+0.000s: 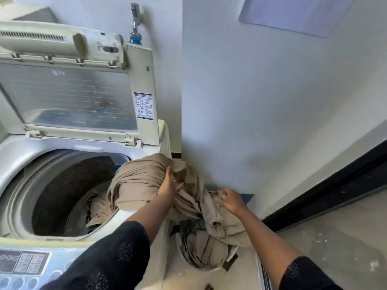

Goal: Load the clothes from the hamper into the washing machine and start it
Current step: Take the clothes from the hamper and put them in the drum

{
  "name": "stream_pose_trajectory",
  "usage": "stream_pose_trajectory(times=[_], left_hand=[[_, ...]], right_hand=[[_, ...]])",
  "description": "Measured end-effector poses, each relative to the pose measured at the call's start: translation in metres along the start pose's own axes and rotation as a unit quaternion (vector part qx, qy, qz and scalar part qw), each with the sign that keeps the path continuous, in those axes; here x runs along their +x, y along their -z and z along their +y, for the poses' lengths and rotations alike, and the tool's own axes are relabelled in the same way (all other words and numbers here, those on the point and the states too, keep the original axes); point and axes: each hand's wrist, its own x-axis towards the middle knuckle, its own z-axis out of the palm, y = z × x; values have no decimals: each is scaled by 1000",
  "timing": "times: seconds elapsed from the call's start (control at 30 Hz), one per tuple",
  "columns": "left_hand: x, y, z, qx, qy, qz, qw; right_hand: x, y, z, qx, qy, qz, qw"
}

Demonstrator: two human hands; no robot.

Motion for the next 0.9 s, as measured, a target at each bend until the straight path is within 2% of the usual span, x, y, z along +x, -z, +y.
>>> stream_pose_trajectory(times=[0.03,0.07,0.2,0.37,0.43,0.5,0.57,0.67,0.77,0.83,0.9], left_hand=[[-6,3,6,74,-33,38,996],[-13,12,6,64,-63,25,996],[-22,52,-3,60,-86,113,988],[-48,93,-40,40,-131,314,939],[-61,102,-61,-34,-105,387,916],[-77,122,-84,-127,-62,472,870],[-94,144,-107,-206,-10,551,809],[-126,181,-133,-292,40,596,747],[-141,193,-148,-302,49,618,724],[-143,185,-157,-317,81,624,710],[-142,176,-167,-348,140,608,700]], right_hand=[[-1,-4,6,-1,-2,-6,1000],[-2,-7,9,-3,-6,-15,1000],[-7,-19,1,-49,2,-27,998],[-9,-28,-38,-47,43,-13,998],[-11,-33,-58,-73,61,20,995],[-17,-37,-77,-79,68,86,991],[-22,-39,-92,-31,49,143,988],[-19,-42,-112,82,34,176,980],[-17,-42,-131,189,97,128,969],[-21,-37,-141,204,120,104,966],[-23,-23,-144,197,124,131,964]])
